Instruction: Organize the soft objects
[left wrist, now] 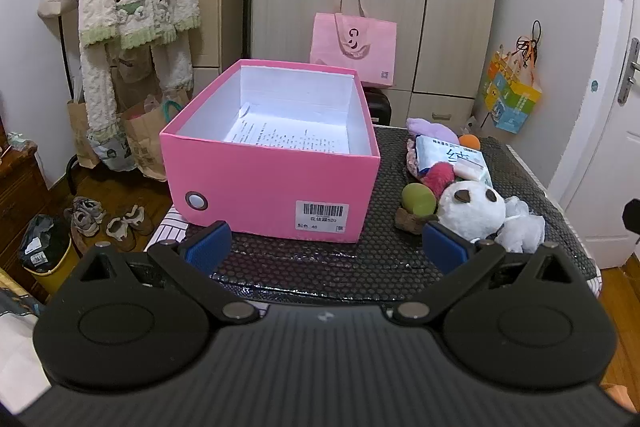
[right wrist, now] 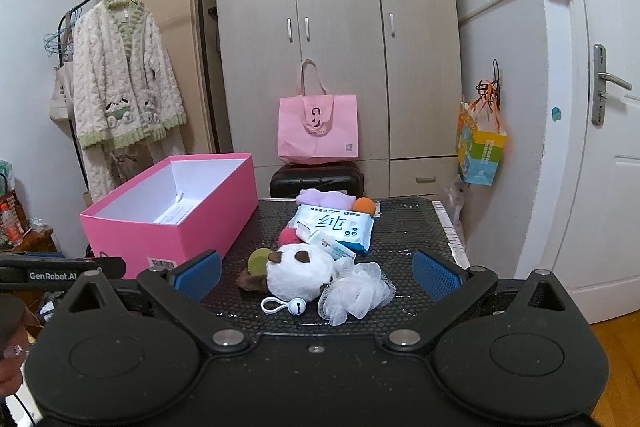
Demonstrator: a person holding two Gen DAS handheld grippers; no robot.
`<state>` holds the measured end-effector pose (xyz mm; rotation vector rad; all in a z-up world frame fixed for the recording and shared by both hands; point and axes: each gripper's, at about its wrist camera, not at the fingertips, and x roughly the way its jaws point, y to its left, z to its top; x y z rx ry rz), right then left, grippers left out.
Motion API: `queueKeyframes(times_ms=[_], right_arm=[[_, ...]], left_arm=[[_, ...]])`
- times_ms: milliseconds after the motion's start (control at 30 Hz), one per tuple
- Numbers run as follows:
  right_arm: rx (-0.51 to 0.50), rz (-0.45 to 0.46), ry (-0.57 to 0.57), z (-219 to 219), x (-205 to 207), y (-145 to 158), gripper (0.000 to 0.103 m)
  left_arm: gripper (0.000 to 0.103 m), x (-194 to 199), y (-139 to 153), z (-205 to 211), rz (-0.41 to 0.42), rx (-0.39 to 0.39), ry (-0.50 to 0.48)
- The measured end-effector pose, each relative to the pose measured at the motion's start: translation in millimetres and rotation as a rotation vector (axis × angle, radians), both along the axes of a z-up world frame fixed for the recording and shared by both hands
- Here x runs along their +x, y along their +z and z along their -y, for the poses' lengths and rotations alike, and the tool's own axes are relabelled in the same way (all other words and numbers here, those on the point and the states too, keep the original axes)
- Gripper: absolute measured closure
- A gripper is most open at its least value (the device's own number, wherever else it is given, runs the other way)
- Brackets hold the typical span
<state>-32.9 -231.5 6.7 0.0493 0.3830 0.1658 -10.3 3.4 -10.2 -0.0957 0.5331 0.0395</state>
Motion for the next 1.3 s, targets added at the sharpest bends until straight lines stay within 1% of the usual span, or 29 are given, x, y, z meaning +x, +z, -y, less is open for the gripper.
queueKeyframes(times_ms=[133,267,433,533,667,800,900,967,1000,1067,1133,1167,1233,1300], right_arm=[[0.008,0.011,-0.005,3,0,-1,0.0],[0.003,0.01,-0.016,4,2,-4,0.0],[-0.015,0.005,-0.019,3,6,-7,0.0],[-0.034,0.011,-0.018,3,9,-4,0.0],[-0.054,0.041,-0.02,8,14,3,0.0],[-0.065,0.083,-0.013,15,22,4,0.0],[-0.039,0.113,0.016,25,31,-3,0.0],[-0.02,0.102,0.027,33,41,-8,0.0],[-0.016,0.093,0.028,35,45,-10,0.0],[-0.015,0.073,0.028,40,56,-16,0.0],[-0.027,0.057,0.033,42,64,-24,0.0],[-0.035,0.048,0.037,43,68,-27,0.0],[-0.051,0.034,0.046,45,78,-33,0.0],[-0.062,0.019,0.055,46,85,-40,0.0]], left_arm=[[0.0,2,-2,1,-0.005,-0.008,-0.011],[0.0,8,-7,3,-0.037,-0.037,-0.038],[0.0,15,-12,10,-0.058,-0.015,-0.058],[0.0,19,-9,12,-0.063,-0.006,-0.086],[0.0,22,4,16,-0.026,-0.012,-0.142],[0.0,33,14,27,-0.008,-0.033,-0.258],[0.002,43,16,43,0.023,-0.001,-0.307],[0.003,51,16,53,0.034,0.012,-0.337],[0.003,55,16,56,0.034,0.007,-0.349],[0.006,66,15,61,0.035,-0.01,-0.369],[0.018,82,12,68,0.015,-0.005,-0.369],[0.022,89,10,72,0.004,0.004,-0.367],[0.032,106,5,77,-0.027,0.018,-0.353],[0.036,119,0,79,-0.06,0.01,-0.361]])
